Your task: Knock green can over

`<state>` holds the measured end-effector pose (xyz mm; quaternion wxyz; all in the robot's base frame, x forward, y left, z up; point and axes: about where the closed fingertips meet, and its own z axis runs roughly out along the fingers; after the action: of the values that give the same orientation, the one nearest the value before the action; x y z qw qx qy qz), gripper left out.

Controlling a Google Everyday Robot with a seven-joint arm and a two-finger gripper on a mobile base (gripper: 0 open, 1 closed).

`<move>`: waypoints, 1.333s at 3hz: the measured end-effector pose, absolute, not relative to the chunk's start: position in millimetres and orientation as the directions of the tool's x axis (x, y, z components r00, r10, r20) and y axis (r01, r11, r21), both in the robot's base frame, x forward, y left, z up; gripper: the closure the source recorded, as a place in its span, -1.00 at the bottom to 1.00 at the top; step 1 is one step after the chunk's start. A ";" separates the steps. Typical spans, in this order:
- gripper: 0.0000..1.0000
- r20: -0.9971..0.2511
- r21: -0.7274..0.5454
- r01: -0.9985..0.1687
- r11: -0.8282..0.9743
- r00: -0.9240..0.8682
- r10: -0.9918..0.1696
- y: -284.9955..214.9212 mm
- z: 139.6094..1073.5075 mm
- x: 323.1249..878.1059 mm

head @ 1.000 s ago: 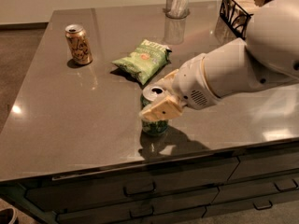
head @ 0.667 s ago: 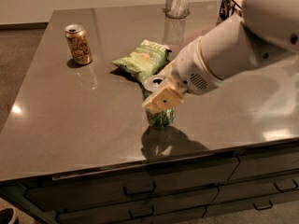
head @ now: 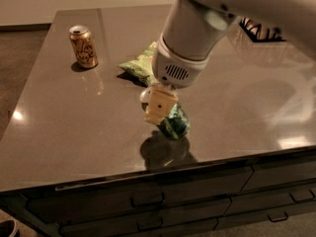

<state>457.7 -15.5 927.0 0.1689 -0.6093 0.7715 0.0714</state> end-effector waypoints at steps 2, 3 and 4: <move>1.00 -0.003 -0.150 -0.979 0.141 -0.142 -0.990 -45.2 902.1 497.1; 0.65 0.082 -0.155 -0.982 0.104 -0.117 -0.990 -49.0 896.6 514.2; 0.01 0.122 -0.136 -0.989 0.059 -0.076 -0.990 -47.1 887.6 527.3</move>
Offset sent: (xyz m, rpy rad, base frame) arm 0.0679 -0.0499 -0.0320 -0.5460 0.0384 0.0919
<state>527.3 -47.1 887.6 0.0020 -0.6798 0.7277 -0.0918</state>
